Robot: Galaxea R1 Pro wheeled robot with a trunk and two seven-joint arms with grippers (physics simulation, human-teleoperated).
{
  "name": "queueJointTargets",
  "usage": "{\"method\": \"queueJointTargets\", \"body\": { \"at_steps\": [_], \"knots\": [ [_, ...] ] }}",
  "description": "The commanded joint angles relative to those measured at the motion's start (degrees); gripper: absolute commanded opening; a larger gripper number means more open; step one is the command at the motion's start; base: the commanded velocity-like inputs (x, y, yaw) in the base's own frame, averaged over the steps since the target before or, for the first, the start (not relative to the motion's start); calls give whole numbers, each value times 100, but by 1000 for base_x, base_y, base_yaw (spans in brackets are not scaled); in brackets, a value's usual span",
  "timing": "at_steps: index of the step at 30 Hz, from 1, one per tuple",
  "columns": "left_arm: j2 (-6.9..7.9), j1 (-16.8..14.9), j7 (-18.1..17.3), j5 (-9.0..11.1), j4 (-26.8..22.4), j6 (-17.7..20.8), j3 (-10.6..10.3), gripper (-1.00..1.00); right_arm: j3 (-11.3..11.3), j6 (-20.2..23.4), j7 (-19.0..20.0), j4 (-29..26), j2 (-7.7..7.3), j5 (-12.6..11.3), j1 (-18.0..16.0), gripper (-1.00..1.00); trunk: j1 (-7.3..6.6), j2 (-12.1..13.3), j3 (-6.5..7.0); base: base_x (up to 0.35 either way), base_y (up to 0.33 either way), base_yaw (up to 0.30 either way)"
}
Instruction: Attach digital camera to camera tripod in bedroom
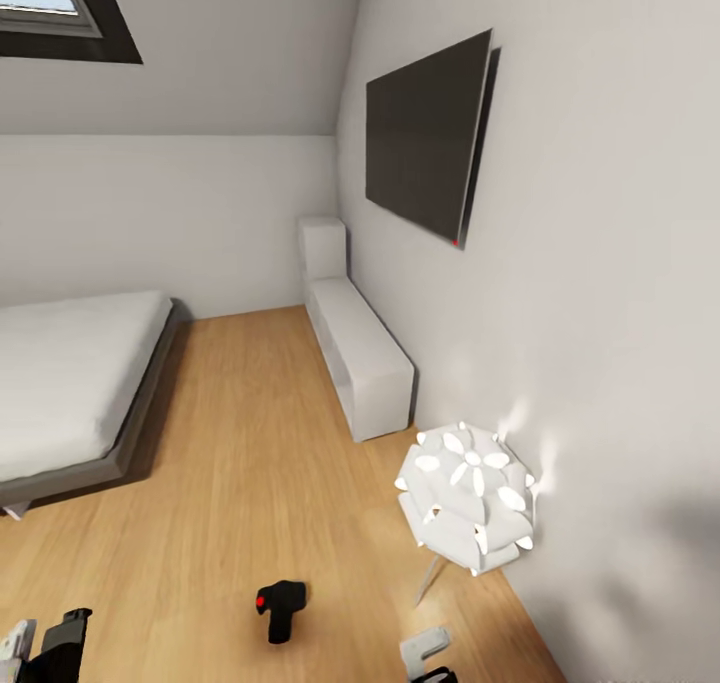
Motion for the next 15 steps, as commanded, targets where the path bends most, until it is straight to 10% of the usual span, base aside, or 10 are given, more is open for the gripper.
{"method": "queueJointTargets", "body": {
  "at_steps": [1,15],
  "knots": [
    [0,-10,35,33,-4,21,9,100,9,36,-12,-6,0,24,-3,100,0,-3,-6,-19,51,0],
    [-30,-1650,208,-227,1878,-1056,-1152,100,-619,-4,21,-53,-286,21,-10,100,0,-3,-6,-7,18,0]
  ]
}}
